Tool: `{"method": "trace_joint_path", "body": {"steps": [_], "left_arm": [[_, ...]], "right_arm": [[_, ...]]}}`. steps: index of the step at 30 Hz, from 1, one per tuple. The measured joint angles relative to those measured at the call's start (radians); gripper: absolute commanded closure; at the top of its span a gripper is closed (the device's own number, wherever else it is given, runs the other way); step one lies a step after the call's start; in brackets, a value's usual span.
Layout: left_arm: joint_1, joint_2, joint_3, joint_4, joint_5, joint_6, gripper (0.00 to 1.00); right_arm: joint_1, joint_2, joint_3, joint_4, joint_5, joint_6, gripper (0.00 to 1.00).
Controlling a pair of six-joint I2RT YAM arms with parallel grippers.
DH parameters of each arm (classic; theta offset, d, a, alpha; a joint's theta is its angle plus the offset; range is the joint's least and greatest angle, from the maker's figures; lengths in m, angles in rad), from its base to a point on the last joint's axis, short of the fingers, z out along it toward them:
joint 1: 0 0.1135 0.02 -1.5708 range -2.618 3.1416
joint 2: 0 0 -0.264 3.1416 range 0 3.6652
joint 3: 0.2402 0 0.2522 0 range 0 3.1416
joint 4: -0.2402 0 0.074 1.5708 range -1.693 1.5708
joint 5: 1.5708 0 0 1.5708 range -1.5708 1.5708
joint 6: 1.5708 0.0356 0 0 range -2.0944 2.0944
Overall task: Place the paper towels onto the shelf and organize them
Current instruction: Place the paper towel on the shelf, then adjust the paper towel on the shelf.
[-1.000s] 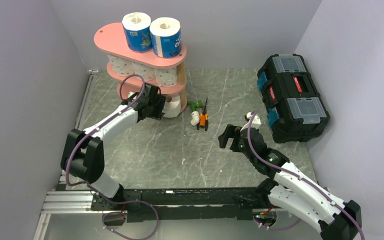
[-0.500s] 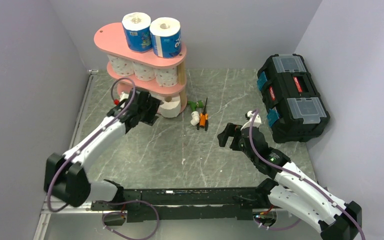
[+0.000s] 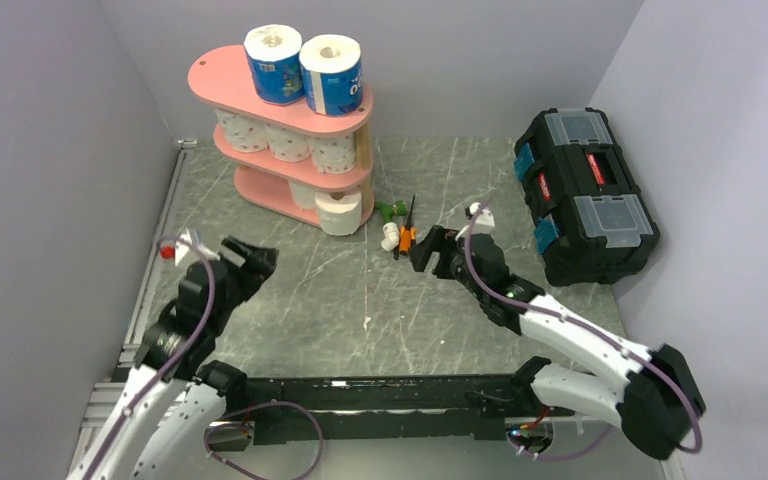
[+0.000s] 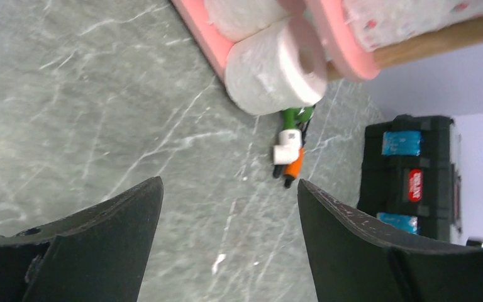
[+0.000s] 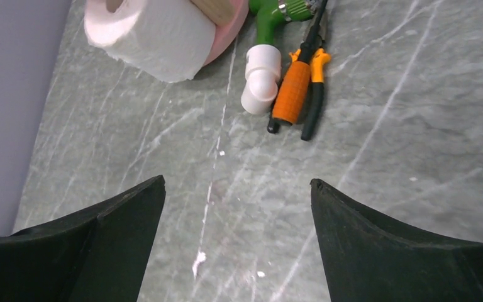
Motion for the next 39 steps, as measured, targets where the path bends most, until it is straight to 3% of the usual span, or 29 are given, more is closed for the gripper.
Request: {"method": "trace_joint_path", "body": {"steps": [5, 11, 23, 39], "left_arm": [[0.000, -0.284, -0.214, -0.008, 0.006, 0.060, 0.23], [0.000, -0.475, -0.265, -0.037, 0.013, 0.098, 0.25], [0.000, -0.553, -0.294, -0.158, 0.010, 0.089, 0.28], [0.000, -0.553, -0.299, -0.192, 0.001, 0.088, 0.28]], "right_arm": [[0.000, 0.252, 0.115, 0.090, -0.031, 0.004, 0.59], [0.005, 0.532, 0.245, 0.230, -0.121, 0.012, 0.73], [0.014, 0.850, 0.385, 0.427, -0.198, 0.106, 0.84], [0.032, 1.065, 0.526, 0.547, -0.214, 0.250, 0.87]]}}
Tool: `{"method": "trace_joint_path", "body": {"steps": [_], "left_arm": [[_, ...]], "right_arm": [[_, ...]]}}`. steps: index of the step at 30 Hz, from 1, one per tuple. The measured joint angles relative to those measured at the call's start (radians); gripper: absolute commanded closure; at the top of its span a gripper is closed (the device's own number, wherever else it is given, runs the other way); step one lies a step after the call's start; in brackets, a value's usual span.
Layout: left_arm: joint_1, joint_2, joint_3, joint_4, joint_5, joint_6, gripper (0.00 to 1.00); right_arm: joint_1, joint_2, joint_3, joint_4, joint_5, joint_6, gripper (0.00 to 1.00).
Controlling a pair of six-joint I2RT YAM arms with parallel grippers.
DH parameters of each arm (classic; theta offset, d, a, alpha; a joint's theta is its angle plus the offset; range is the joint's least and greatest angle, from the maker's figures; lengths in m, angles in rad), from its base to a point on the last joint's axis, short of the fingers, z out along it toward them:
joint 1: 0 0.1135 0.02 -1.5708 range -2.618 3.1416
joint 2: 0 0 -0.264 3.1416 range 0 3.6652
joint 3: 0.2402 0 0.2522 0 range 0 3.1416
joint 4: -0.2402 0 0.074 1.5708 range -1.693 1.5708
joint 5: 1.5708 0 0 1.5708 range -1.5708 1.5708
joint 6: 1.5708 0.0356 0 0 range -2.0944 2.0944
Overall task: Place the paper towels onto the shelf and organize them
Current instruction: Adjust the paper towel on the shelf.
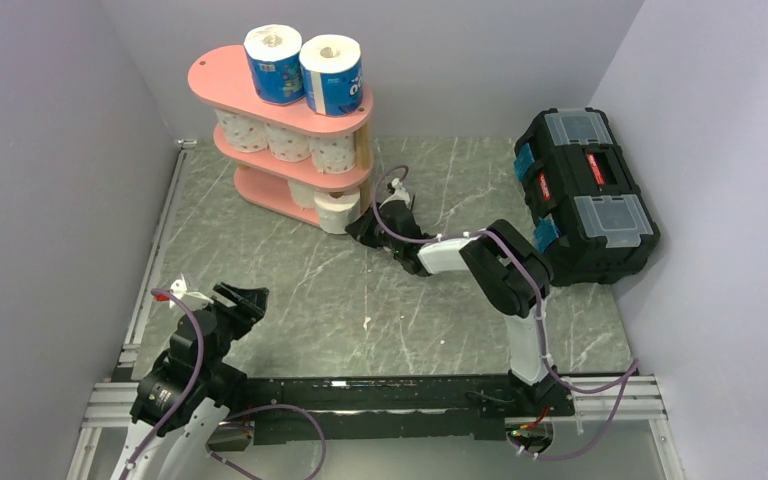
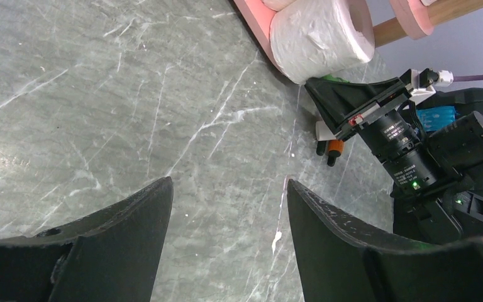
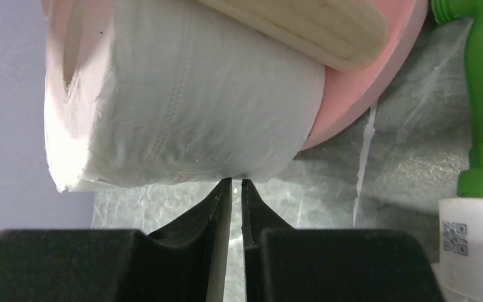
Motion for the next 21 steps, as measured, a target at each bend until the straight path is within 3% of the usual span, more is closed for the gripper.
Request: {"method": "trace_joint_path", "body": {"steps": [21], "left_arm": [[0.000, 0.000, -0.015, 0.006, 0.005, 0.000, 0.29]], "right_arm": [[0.003, 0.104, 0.140, -0.005, 0.054, 0.033, 0.87]]}}
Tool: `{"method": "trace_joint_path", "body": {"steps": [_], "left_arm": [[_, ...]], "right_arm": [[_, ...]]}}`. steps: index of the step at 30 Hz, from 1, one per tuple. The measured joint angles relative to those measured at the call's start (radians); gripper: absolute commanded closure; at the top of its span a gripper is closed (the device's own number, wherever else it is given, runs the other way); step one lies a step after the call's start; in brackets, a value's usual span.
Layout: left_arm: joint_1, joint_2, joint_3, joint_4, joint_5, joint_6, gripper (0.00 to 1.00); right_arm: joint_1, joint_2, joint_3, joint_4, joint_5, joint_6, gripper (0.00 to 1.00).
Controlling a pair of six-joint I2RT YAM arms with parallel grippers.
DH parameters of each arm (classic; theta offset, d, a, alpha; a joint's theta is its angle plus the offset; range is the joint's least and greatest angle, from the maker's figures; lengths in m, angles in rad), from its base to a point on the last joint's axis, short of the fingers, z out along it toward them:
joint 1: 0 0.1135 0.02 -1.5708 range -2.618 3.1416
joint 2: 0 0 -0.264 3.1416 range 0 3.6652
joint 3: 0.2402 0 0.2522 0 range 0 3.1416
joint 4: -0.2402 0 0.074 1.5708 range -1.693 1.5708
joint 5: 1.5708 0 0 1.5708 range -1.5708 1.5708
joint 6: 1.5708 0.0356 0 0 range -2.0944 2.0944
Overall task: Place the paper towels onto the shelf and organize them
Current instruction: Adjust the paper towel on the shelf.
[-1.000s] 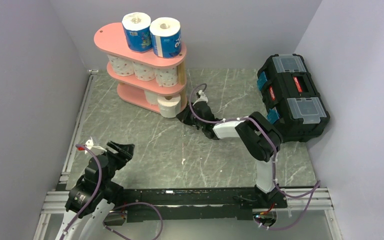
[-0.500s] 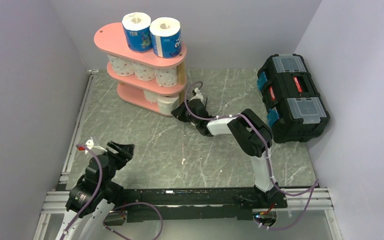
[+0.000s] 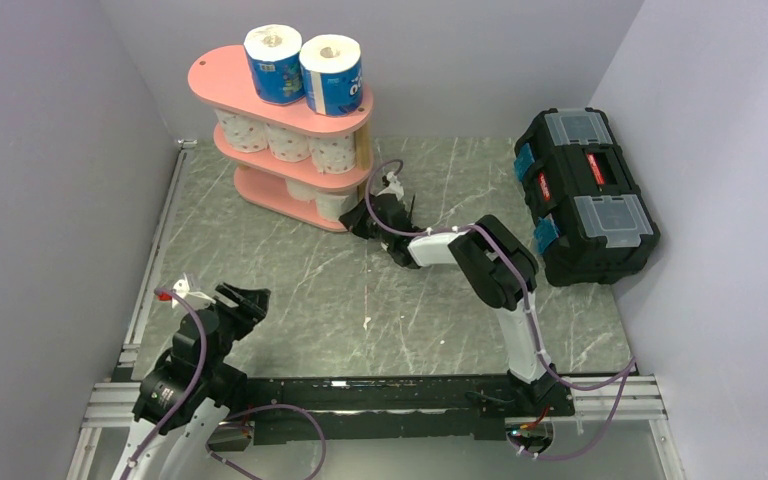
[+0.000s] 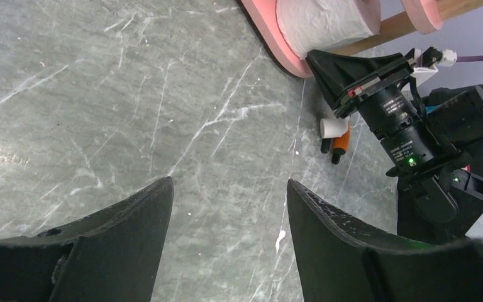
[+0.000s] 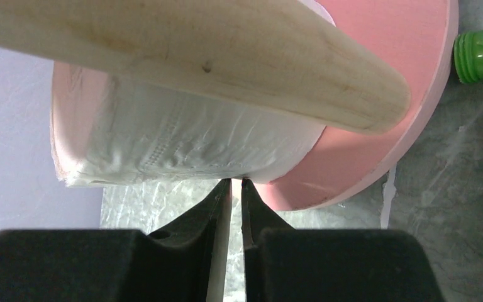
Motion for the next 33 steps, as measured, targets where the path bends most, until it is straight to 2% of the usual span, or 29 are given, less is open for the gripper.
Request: {"method": "trace_joint_path", "body": {"steps": [25, 29, 33], "left_arm": [[0.000, 0.000, -0.007, -0.001, 0.007, 0.000, 0.28], [0.000, 0.000, -0.008, 0.000, 0.007, 0.000, 0.28], [0.000, 0.000, -0.020, 0.020, 0.015, 0.000, 0.28]], "right_arm": [[0.000, 0.045, 0.064, -0.005, 0.032, 0.014, 0.86], [0.000, 0.021, 0.020, 0.005, 0.029, 0.014, 0.82], [0.000, -0.075, -0.090, 0.000, 0.028, -0.002, 0.72]]}}
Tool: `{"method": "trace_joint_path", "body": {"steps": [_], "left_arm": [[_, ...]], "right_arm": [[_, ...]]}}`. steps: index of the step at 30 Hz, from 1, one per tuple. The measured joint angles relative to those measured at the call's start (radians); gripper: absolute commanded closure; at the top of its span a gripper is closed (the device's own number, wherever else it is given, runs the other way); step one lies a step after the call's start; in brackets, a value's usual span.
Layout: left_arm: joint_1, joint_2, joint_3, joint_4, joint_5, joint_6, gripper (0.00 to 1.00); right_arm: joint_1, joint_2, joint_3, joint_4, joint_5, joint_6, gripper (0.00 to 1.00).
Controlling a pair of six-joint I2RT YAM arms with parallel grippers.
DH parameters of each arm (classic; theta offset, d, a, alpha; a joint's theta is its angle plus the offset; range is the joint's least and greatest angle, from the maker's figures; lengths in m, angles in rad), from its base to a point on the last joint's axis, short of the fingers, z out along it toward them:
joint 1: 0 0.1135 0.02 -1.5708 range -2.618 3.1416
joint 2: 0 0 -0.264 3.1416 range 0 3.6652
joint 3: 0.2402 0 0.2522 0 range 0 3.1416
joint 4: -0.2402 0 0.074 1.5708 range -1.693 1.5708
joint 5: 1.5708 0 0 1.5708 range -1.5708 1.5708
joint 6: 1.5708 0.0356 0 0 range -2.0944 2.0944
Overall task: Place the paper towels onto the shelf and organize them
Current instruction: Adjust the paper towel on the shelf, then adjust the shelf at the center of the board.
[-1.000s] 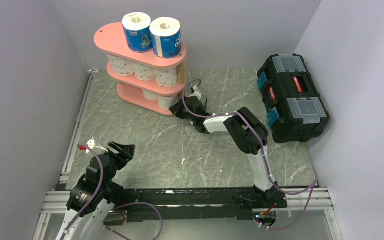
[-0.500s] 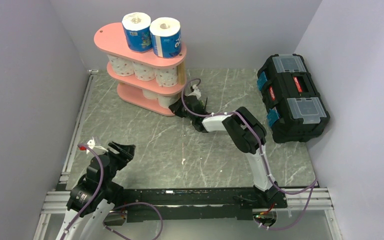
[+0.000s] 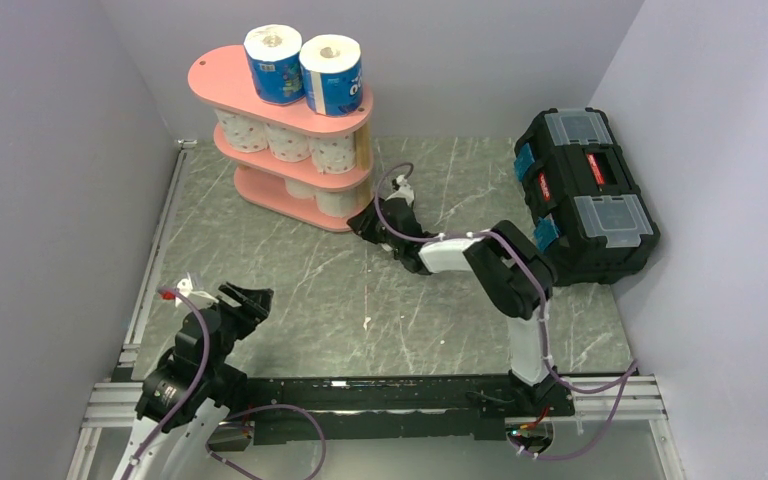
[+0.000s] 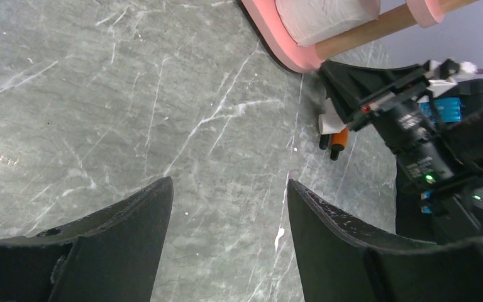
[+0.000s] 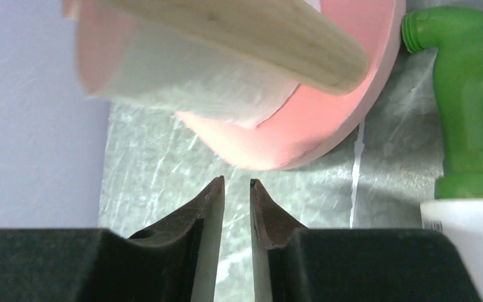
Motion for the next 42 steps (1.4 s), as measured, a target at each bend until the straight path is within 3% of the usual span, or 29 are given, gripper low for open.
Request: {"method": "trace_joint_path", "body": {"steps": [8, 13, 19, 23, 32, 42], "left_arm": [[0.000, 0.018, -0.007, 0.024, 0.013, 0.000, 0.27], [0.000, 0.034, -0.007, 0.043, 0.014, 0.000, 0.27], [0.000, 0.061, -0.007, 0.050, 0.014, -0.003, 0.27], [0.000, 0.078, -0.007, 0.062, 0.014, -0.003, 0.28], [0.000, 0.142, -0.007, 0.086, 0.005, -0.012, 0.28], [0.000, 0.209, -0.007, 0.148, 0.006, -0.022, 0.28]], "right_arm": [[-0.019, -0.305, -0.148, -0.021, 0.008, -0.068, 0.57], [-0.163, -0.356, -0.159, -0.012, -0.068, -0.061, 0.55], [-0.393, -0.207, -0.090, 0.004, -0.281, -0.025, 0.57], [-0.460, -0.056, 0.044, -0.003, -0.395, -0.012, 0.57], [-0.435, 0.196, 0.376, -0.016, -0.554, 0.046, 0.52], [-0.362, 0.259, 0.433, -0.066, -0.587, 0.069, 0.51]]}}
